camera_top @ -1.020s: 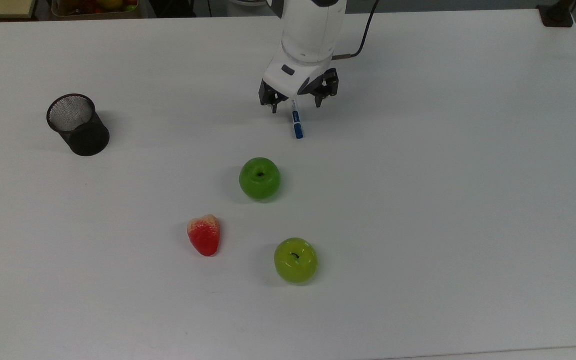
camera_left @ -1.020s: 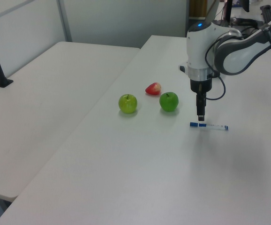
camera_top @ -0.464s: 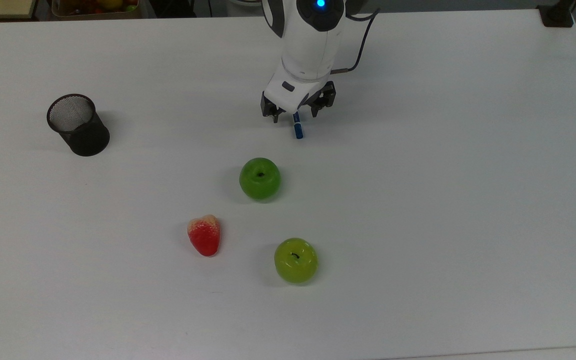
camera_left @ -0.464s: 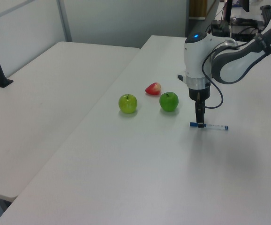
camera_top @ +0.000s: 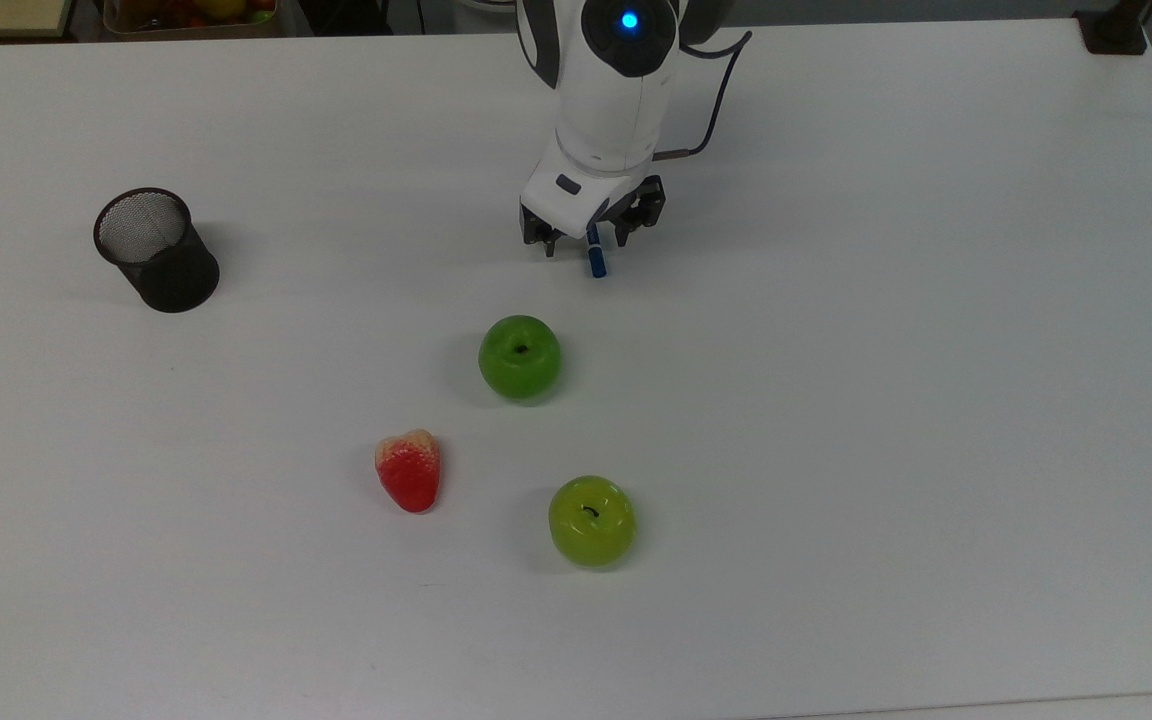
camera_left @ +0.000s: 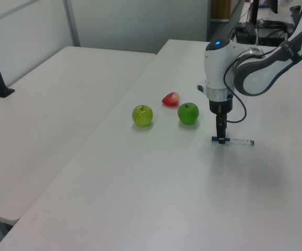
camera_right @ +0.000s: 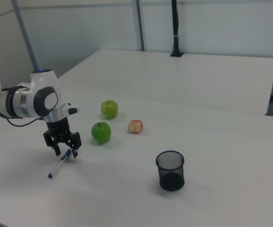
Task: Place marker
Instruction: 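Close the gripper on the marker's middle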
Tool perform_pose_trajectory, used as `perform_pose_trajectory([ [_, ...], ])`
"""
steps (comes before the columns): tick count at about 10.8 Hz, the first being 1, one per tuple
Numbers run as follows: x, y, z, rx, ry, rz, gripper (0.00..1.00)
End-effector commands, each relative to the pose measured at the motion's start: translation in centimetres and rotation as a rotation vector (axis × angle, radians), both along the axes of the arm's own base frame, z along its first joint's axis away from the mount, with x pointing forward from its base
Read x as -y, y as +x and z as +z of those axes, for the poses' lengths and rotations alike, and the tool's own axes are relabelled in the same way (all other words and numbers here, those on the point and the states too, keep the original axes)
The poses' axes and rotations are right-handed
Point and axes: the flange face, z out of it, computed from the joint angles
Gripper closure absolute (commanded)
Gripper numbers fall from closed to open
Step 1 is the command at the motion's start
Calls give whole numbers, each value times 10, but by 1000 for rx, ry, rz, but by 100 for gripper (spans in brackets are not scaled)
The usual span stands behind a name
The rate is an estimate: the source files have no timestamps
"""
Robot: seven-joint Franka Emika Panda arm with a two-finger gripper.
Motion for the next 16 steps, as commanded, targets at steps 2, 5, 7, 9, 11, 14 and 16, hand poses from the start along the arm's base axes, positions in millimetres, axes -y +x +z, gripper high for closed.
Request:
perform_pose_trajectory([
  [2, -1, 2, -1, 39, 0, -25, 52],
  [5, -1, 2, -2, 38, -1, -24, 65],
  [7, -1, 2, -2, 38, -1, -24, 83],
  [9, -1, 3, -1, 40, -1, -26, 89],
  [11, -1, 3, -1, 38, -2, -26, 94],
  [14, -1, 3, 2, 37, -3, -28, 94],
  [16, 0, 5, 13, 30, -11, -33, 94],
])
